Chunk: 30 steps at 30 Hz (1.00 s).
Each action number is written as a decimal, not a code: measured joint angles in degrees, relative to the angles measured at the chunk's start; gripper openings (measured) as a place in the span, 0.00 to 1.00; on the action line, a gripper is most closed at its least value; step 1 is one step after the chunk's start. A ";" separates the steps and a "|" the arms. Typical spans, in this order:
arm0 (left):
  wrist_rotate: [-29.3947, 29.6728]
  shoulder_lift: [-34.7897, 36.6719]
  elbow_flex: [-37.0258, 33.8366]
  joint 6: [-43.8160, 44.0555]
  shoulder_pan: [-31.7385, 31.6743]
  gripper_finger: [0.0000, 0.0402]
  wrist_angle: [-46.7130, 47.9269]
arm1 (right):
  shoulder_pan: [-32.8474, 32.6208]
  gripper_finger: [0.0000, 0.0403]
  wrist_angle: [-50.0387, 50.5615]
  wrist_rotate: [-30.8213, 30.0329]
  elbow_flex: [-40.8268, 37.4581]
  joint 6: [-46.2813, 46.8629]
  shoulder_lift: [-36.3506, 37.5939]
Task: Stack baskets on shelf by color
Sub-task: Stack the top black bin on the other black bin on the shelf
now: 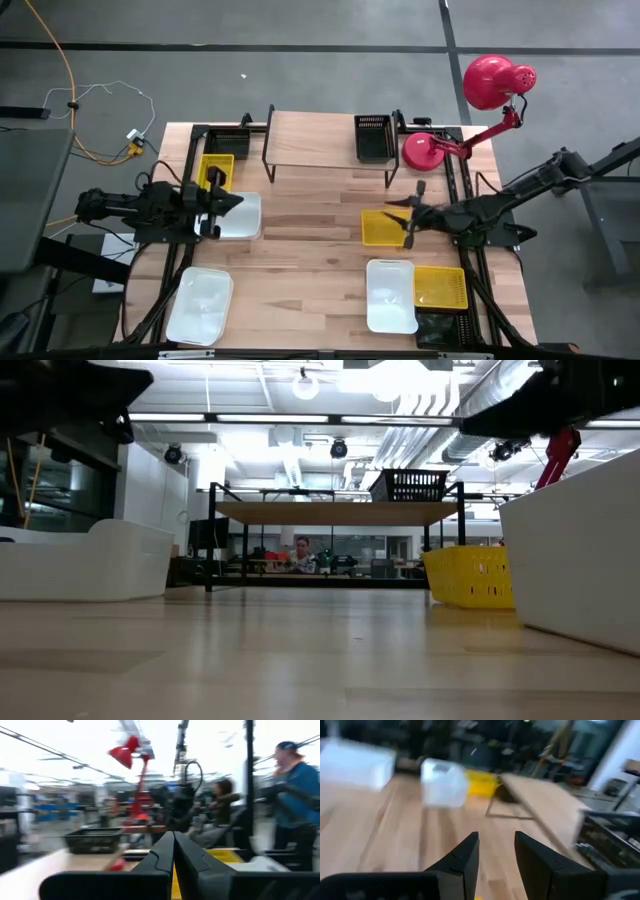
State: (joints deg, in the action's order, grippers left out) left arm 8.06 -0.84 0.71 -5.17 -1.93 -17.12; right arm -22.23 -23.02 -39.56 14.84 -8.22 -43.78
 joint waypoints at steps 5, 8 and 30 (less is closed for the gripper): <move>11.00 -0.11 0.00 -2.96 0.00 0.03 0.78 | 2.57 0.28 -22.27 2.18 -8.42 -5.21 4.75; 16.06 -0.80 0.00 1.49 -0.02 0.06 1.00 | 4.29 0.28 -27.65 2.19 -9.95 -7.93 5.11; 24.57 -45.14 32.17 23.77 -28.34 0.47 37.17 | 11.10 0.28 -27.40 11.24 -8.07 -6.23 5.19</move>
State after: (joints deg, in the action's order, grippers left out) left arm 32.63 -45.98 32.88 18.60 -30.27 20.05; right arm -11.14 -50.42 -28.32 6.76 -14.45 -38.59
